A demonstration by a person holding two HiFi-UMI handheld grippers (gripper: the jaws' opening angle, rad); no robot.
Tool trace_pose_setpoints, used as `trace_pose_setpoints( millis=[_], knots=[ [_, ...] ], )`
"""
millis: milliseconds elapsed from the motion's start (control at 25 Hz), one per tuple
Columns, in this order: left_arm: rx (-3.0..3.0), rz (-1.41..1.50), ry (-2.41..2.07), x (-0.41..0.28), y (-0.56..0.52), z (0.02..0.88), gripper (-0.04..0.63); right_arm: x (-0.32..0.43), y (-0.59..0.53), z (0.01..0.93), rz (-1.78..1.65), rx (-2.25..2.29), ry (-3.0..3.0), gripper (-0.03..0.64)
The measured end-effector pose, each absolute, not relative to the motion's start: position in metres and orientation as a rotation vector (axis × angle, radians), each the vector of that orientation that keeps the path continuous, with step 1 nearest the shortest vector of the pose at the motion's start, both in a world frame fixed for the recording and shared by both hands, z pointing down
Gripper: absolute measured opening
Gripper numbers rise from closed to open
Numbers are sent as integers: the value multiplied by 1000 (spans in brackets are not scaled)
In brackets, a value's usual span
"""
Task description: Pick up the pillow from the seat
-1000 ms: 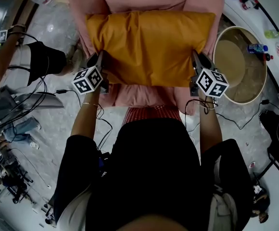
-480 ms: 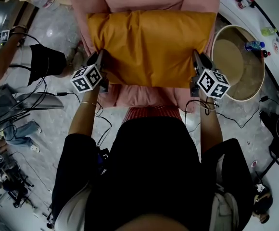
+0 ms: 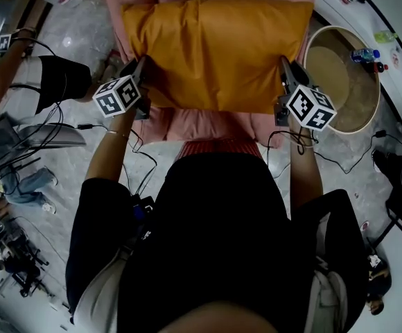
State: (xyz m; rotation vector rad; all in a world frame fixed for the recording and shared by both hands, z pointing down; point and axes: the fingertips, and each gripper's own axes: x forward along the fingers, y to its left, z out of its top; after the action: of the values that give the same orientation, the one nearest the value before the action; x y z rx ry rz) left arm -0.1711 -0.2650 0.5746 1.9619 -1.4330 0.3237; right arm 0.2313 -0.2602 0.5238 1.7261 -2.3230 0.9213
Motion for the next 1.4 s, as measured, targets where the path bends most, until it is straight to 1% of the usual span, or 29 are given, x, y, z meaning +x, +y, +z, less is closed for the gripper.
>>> trace_pose_setpoints(
  millis=[360,800,1400],
  knots=[
    [1983,386,-1357,-170,-264,568,58,229,-260,514,892,1743,-2318,84],
    [2010,376,-1317,-178,-266,545,55,221,-255,488,906,1789,-2342,84],
    [2039,349,-1333,-185,-270,511,55,210,-256,474,921,1780,-2412,83]
  ],
)
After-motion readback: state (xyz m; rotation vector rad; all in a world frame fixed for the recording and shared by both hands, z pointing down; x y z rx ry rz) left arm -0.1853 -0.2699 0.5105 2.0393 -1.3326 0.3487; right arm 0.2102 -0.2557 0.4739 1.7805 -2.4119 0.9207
